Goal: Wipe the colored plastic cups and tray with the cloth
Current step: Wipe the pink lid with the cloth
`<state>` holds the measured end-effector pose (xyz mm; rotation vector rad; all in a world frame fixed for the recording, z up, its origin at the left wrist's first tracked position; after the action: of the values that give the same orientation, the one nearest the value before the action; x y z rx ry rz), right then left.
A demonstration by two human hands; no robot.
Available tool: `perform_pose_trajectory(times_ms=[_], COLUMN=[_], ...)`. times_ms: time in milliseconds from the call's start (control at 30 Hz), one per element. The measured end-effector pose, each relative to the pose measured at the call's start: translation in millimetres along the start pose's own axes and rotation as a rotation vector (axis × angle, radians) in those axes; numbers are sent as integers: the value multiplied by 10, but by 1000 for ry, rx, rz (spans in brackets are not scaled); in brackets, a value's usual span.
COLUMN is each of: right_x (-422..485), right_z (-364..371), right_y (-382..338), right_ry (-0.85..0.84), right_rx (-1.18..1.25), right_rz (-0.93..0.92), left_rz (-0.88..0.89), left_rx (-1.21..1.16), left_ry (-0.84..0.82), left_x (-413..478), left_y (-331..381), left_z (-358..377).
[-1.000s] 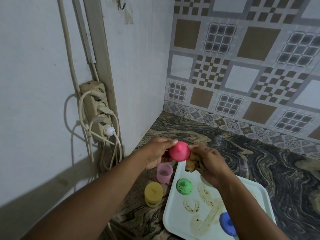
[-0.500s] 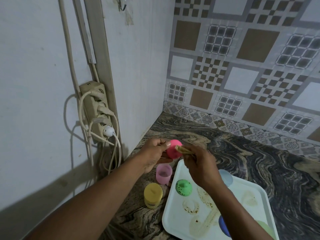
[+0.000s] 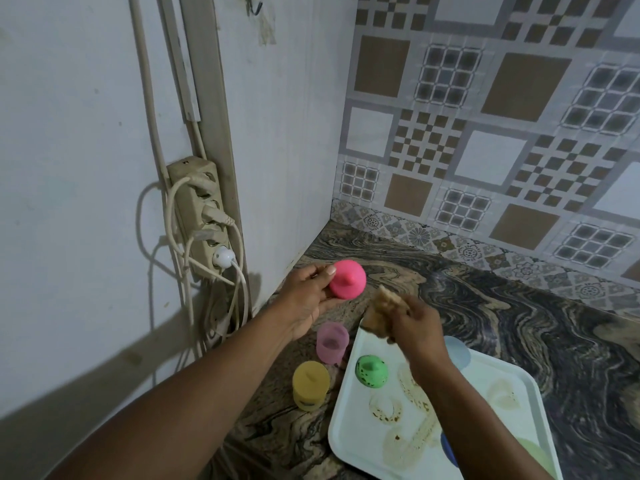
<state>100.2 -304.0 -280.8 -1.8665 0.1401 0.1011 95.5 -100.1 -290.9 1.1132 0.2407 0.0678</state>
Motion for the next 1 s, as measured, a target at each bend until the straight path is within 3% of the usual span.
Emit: perform_pose_trajectory(times_ms=[67, 167, 333, 500, 633, 733, 867, 1000], right_x=[12, -27, -37, -58, -10, 41, -4, -114], right_z=[125, 286, 365, 428, 325, 292, 331, 396], right_y=[-32, -145, 106, -27, -177, -131, -78, -47], right_ry=[-52, -110, -222, -362, -406, -457, -448, -387], right_rx=[282, 273, 529, 582, 495, 428, 535, 883], right_rz=[121, 63, 230, 224, 175, 211, 290, 376], left_rz=[4, 13, 27, 41, 346, 400, 452, 505], left_rx=[69, 141, 320, 490, 708, 831, 752, 653], left_ry=[-27, 5, -32, -62, -342, -470, -371, -215], left_x=[-3, 14, -22, -80, -174, -211, -150, -107], left_y=[-19, -32, -32, -27, 274, 321, 373, 346], left_z=[91, 93, 50, 75, 386, 532, 489, 393])
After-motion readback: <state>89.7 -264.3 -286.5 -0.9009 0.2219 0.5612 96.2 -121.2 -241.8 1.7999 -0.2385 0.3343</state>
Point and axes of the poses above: each hand's wrist, its own x-axis towards the middle knuckle, its own z-axis out of the palm, y = z × x, the point moved 10 cm from there along x, towards the middle knuckle, and after that the axes turned 6 degrees about z, right-handed, at the moved point
